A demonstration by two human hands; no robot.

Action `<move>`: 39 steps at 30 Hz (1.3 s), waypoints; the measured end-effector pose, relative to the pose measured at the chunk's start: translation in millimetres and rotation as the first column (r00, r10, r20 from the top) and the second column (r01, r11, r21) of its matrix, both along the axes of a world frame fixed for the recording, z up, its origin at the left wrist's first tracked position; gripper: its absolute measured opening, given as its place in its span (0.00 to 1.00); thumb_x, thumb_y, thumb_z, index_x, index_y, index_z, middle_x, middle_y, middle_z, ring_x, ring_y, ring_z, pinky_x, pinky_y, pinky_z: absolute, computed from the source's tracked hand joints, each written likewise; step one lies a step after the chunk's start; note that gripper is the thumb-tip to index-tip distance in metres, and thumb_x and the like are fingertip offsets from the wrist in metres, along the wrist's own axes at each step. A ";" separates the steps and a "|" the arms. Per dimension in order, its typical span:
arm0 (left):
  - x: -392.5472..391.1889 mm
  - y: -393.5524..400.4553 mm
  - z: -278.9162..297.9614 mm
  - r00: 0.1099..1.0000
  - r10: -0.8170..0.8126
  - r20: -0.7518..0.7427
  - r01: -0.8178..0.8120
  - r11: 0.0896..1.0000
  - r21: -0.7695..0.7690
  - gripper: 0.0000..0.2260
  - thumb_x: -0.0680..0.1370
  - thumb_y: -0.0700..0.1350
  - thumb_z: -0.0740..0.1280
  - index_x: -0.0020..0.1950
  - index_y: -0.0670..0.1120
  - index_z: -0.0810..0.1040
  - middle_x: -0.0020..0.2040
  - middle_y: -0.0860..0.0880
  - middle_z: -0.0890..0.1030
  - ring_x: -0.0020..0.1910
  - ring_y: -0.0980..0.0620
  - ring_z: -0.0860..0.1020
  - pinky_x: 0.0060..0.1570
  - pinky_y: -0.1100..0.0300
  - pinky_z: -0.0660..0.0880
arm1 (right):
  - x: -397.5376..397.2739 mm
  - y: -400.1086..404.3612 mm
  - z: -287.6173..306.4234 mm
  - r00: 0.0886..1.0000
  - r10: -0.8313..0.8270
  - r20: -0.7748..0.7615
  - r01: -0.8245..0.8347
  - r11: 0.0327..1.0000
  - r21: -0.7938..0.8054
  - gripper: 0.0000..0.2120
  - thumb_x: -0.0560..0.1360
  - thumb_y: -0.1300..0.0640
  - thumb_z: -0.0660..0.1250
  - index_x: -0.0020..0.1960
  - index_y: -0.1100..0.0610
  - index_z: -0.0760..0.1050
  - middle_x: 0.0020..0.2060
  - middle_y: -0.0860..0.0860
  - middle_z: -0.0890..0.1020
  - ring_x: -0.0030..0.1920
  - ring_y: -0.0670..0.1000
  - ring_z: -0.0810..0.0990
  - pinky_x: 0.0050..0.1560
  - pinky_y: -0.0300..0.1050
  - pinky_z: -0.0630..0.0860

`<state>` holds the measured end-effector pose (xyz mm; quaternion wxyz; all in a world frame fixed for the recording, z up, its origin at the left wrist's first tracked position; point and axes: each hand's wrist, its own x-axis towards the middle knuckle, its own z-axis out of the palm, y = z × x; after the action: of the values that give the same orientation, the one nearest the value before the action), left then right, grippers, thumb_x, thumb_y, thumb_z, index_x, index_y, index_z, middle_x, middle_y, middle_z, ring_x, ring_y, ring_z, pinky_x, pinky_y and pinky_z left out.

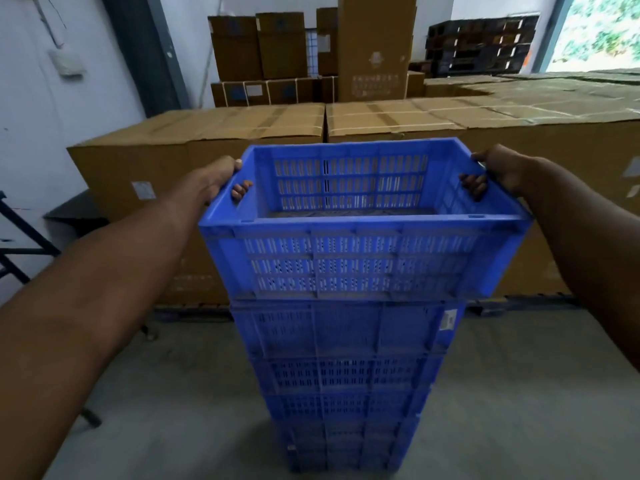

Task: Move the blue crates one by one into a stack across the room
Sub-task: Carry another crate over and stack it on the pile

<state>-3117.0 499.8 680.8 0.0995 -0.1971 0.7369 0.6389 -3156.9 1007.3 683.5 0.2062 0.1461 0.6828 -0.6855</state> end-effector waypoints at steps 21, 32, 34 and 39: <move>-16.4 -31.3 -25.3 0.995 0.040 0.087 -0.044 0.998 0.038 0.22 0.85 0.56 0.51 0.49 0.38 0.73 0.36 0.49 0.68 0.24 0.56 0.66 0.21 0.67 0.67 | -22.4 -16.9 -22.9 0.997 0.057 0.058 -0.051 0.995 -0.089 0.22 0.83 0.40 0.51 0.43 0.58 0.68 0.26 0.48 0.66 0.20 0.44 0.63 0.21 0.34 0.65; -10.6 -20.2 -24.2 0.994 0.089 0.061 -0.088 0.996 -0.029 0.24 0.86 0.57 0.46 0.48 0.41 0.71 0.34 0.49 0.64 0.24 0.55 0.60 0.18 0.67 0.61 | -23.9 -18.8 -19.7 0.998 0.027 0.062 -0.029 0.999 0.029 0.25 0.83 0.38 0.50 0.44 0.59 0.69 0.26 0.49 0.68 0.21 0.45 0.64 0.21 0.36 0.65; -10.8 -19.3 -23.3 0.993 0.095 0.072 -0.091 0.994 -0.068 0.24 0.86 0.57 0.45 0.47 0.41 0.70 0.33 0.48 0.64 0.27 0.54 0.59 0.18 0.67 0.61 | -22.4 -20.9 -19.1 0.998 0.026 0.053 -0.028 0.999 0.038 0.25 0.83 0.38 0.50 0.44 0.59 0.69 0.26 0.49 0.68 0.21 0.45 0.64 0.21 0.36 0.66; -9.2 -16.4 -23.5 0.994 0.099 0.036 -0.092 0.983 -0.160 0.28 0.86 0.61 0.45 0.42 0.41 0.70 0.33 0.47 0.67 0.28 0.52 0.62 0.20 0.65 0.65 | -17.0 -23.9 -15.1 0.999 0.008 0.038 -0.012 0.994 0.105 0.26 0.83 0.38 0.52 0.43 0.60 0.70 0.26 0.51 0.71 0.23 0.47 0.68 0.23 0.37 0.70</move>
<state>-3126.2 483.4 657.3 0.0688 -0.2532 0.7725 0.5782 -3173.8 983.4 668.4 0.2143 0.1663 0.7147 -0.6446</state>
